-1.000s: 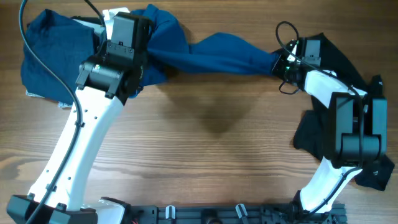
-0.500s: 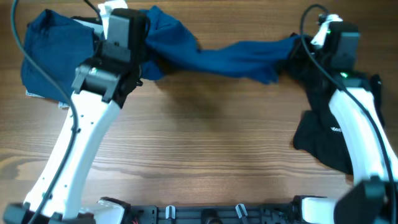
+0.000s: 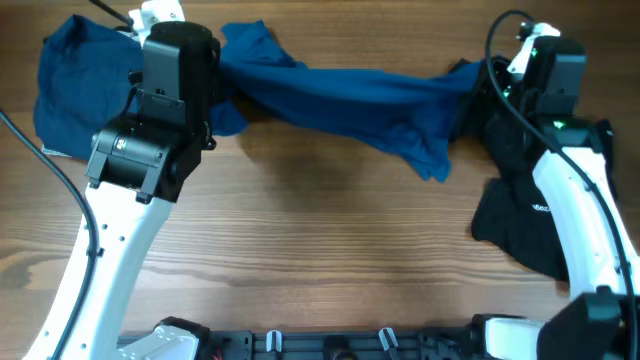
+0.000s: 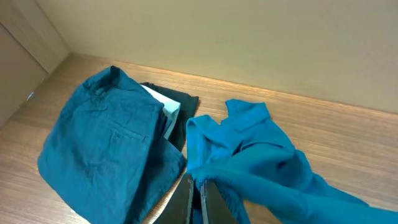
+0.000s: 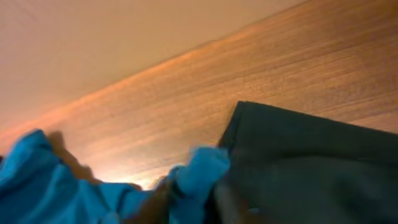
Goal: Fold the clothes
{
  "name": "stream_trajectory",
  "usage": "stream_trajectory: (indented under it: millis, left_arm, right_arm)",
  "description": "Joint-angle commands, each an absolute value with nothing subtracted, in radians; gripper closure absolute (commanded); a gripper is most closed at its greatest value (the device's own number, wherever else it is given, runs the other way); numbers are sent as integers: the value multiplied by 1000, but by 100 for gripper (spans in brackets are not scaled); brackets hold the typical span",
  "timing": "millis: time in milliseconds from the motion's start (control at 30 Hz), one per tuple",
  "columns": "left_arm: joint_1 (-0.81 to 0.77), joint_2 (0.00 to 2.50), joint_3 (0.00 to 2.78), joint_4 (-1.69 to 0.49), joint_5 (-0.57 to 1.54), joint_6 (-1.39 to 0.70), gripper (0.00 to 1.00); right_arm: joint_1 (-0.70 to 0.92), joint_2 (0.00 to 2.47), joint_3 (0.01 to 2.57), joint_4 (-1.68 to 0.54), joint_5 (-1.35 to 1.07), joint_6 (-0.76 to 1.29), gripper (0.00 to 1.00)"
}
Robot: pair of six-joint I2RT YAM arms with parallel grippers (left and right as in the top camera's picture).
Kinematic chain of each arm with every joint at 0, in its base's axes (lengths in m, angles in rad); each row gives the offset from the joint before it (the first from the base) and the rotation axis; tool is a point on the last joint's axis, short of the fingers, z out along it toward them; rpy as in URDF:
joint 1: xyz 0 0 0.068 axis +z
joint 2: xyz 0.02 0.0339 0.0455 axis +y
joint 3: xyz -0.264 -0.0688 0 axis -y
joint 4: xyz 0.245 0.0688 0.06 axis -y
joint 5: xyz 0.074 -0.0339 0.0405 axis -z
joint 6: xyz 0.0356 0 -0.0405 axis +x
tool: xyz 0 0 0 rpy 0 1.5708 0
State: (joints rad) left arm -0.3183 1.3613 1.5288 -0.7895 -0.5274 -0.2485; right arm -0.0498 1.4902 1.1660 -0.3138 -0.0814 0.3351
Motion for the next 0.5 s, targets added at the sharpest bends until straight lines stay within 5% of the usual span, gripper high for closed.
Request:
stream_trajectory:
  millis: [0, 100, 267, 467]
  left_arm:
    - [-309, 1356, 1530, -786, -559, -240, 96]
    - [-309, 1356, 1530, -786, -559, -240, 96]
    - [-309, 1356, 1530, -786, -559, -240, 96]
    - [-309, 1356, 1530, -781, -559, -240, 96]
  right_arm:
    - [-65, 1544, 1176, -300, -59, 314, 34]
    - [-97, 1575, 1176, -302, -75, 318, 21]
    - [-171, 1633, 1176, -357, -159, 323, 18]
    - [-188, 1788, 1176, -427, -295, 282, 82]
